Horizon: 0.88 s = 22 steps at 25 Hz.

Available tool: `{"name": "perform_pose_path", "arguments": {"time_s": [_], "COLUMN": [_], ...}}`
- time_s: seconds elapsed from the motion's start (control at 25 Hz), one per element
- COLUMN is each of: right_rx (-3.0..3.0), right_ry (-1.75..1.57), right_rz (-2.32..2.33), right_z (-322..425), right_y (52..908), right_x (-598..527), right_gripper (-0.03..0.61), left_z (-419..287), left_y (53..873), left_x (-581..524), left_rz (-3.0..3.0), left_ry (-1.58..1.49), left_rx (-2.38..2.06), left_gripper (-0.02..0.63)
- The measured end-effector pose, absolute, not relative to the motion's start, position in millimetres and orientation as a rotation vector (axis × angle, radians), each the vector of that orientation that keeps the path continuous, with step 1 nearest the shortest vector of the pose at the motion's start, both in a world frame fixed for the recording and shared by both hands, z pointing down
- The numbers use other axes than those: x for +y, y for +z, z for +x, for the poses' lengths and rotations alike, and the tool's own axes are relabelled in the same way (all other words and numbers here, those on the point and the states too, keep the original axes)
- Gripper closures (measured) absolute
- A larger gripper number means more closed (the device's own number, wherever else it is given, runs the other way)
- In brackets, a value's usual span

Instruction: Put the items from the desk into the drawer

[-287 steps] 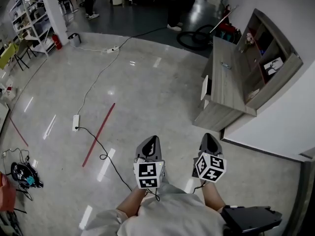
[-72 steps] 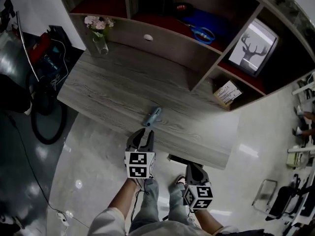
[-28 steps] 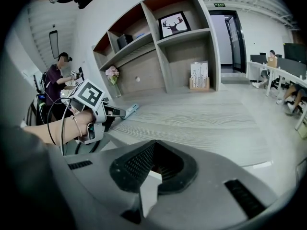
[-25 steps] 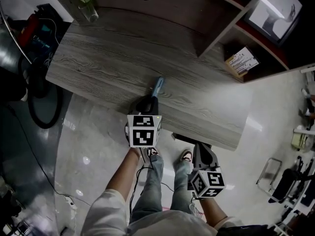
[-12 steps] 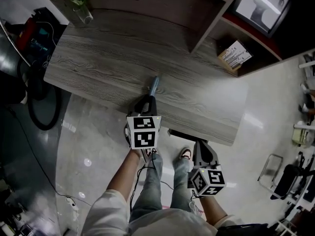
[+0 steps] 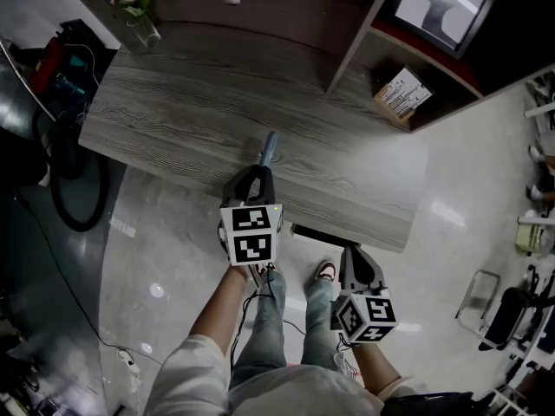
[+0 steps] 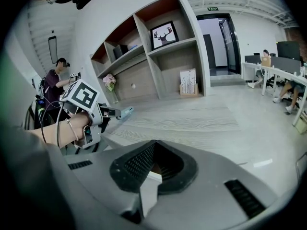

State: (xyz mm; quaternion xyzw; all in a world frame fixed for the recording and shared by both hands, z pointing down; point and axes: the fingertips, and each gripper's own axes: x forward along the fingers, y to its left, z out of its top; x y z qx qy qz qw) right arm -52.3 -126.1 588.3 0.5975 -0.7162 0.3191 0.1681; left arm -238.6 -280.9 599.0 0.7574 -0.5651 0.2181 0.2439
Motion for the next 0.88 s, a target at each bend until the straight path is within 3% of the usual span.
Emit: {"name": "perform_pose_path", "arguments": {"time_s": [0.88], "right_rx": [-2.097], "right_ry": [0.781], "right_rz": [1.791], "right_z": [-9.7], "right_y": [528.3], "right_x": [-119.1], "right_gripper": [0.58], "left_z": [-196.0], "left_y": [539.4], "left_x": [-220.1], "left_rz": [2.099], "left_ry": [0.592], "left_rx": [-1.535], "left_gripper": [0.549]}}
